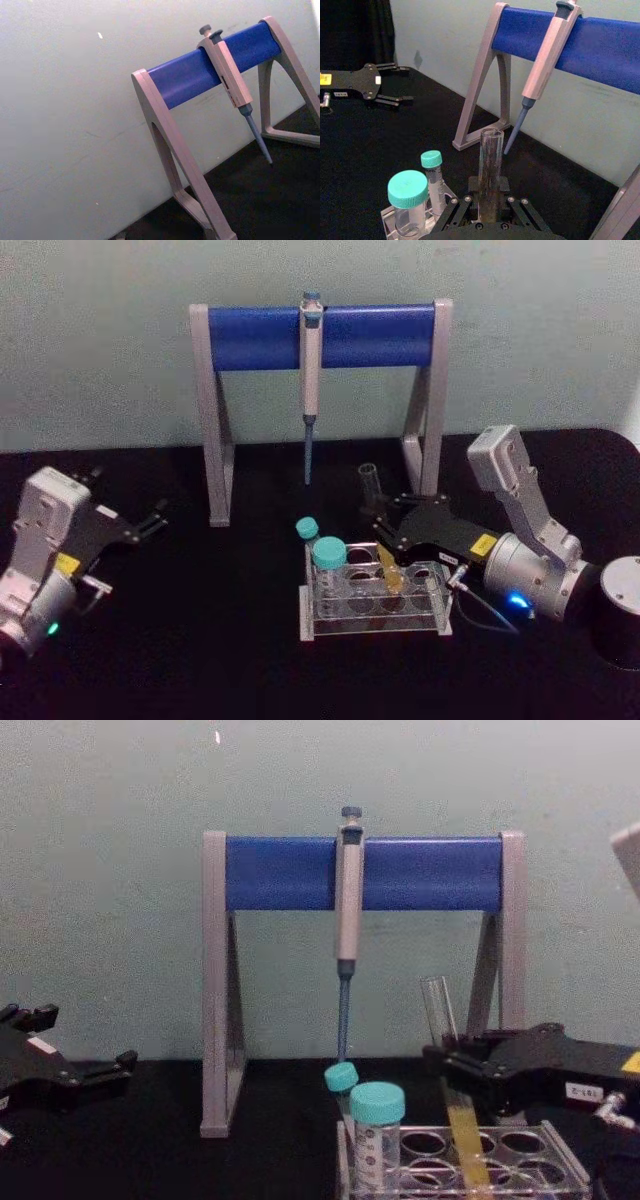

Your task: Pick up the test tube from the test tube rack, shake it, then place it back into the test tube rack.

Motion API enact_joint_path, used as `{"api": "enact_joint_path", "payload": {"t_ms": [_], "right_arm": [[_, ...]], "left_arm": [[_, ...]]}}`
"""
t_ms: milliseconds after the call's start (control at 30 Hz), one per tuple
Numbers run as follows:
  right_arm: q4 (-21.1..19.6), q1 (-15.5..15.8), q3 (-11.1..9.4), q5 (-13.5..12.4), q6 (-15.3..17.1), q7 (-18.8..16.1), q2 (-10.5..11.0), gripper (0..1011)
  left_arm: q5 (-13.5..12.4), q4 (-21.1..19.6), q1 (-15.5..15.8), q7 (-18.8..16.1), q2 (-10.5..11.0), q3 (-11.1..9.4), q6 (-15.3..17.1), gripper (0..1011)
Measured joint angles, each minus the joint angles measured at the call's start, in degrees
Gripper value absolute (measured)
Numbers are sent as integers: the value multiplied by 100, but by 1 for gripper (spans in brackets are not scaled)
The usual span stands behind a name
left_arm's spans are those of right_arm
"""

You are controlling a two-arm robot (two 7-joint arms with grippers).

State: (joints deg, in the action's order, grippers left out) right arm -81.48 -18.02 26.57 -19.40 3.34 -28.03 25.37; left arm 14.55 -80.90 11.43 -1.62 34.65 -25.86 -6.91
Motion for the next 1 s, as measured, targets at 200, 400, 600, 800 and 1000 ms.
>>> {"api": "enact_joint_path", "payload": {"t_ms": [200,400,600,800,1000], "right_arm": [[-15,30,-58,-55,0,-13,-1,229],[-137,105,-164,-169,-9,-30,14,229],[-382,208,-268,-251,-74,3,55,229],[-718,366,-450,-390,-299,61,90,229],[-878,508,-641,-507,-639,146,37,229]], "left_arm": [[0,0,0,0,0,0,0,1001],[0,0,0,0,0,0,0,1001],[0,0,0,0,0,0,0,1001],[0,0,0,0,0,0,0,1001],[0,0,0,0,0,0,0,1001]]}}
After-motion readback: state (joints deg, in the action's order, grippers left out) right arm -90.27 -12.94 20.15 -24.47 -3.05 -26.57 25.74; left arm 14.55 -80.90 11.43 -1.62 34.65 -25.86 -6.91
